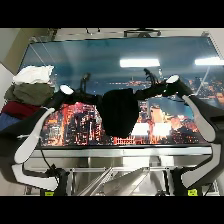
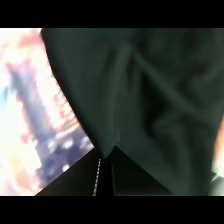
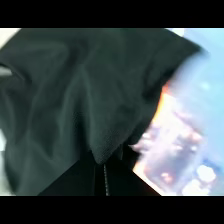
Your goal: Fold the shirts.
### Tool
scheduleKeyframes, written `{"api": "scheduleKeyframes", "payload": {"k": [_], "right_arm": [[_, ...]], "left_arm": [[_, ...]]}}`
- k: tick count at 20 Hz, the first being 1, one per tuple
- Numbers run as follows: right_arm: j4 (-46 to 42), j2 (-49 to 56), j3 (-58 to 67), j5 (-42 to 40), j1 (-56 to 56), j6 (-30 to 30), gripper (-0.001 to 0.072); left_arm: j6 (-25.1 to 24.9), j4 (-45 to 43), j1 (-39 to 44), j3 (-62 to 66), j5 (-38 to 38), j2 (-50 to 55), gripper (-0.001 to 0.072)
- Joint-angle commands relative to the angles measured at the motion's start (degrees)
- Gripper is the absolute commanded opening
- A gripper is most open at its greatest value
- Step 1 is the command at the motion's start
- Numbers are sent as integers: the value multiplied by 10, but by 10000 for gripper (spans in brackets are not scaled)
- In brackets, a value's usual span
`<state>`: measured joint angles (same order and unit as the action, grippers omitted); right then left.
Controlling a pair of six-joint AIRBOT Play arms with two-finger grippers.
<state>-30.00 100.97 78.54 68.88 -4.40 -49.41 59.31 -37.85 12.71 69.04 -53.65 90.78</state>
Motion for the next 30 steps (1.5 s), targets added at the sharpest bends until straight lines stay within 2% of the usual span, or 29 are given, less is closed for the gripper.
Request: {"api": "scheduleKeyframes", "payload": {"k": [1, 4, 7, 11, 13, 15, 20, 24, 28, 29, 30], "right_arm": [[38, -88, 30, 62, 24, -3, 20], [93, -214, 55, 105, 29, -3, 20], [98, -357, 68, 92, 24, -3, 20], [46, -505, 68, 31, 25, -8, 20], [5, -529, 68, 29, 25, -50, 20], [-26, -520, 66, 37, 25, -74, 20], [-37, -415, 29, 64, 20, -81, 21], [-37, -273, -16, 56, 1, -76, 21], [-36, -110, -23, -17, -37, -74, 22], [-31, -80, -22, -44, -42, -74, 90], [-20, -61, -21, -65, -42, -74, 306]], "left_arm": [[15, 4, -25, 89, -75, -82, 20], [40, 5, -21, 189, -151, -157, 20], [68, 3, 17, 266, -185, -227, 20], [81, -19, 64, 330, -177, -308, 20], [113, -70, 84, 315, -168, -327, 21], [128, -109, 104, 267, -166, -331, 22], [127, -111, 109, 152, -148, -254, 21], [120, -135, 93, 94, -111, -151, 22], [104, -135, 61, 82, -97, -49, 22], [99, -135, 52, 82, -93, -27, 23], [91, -135, 42, 82, -91, -6, 73]]}}
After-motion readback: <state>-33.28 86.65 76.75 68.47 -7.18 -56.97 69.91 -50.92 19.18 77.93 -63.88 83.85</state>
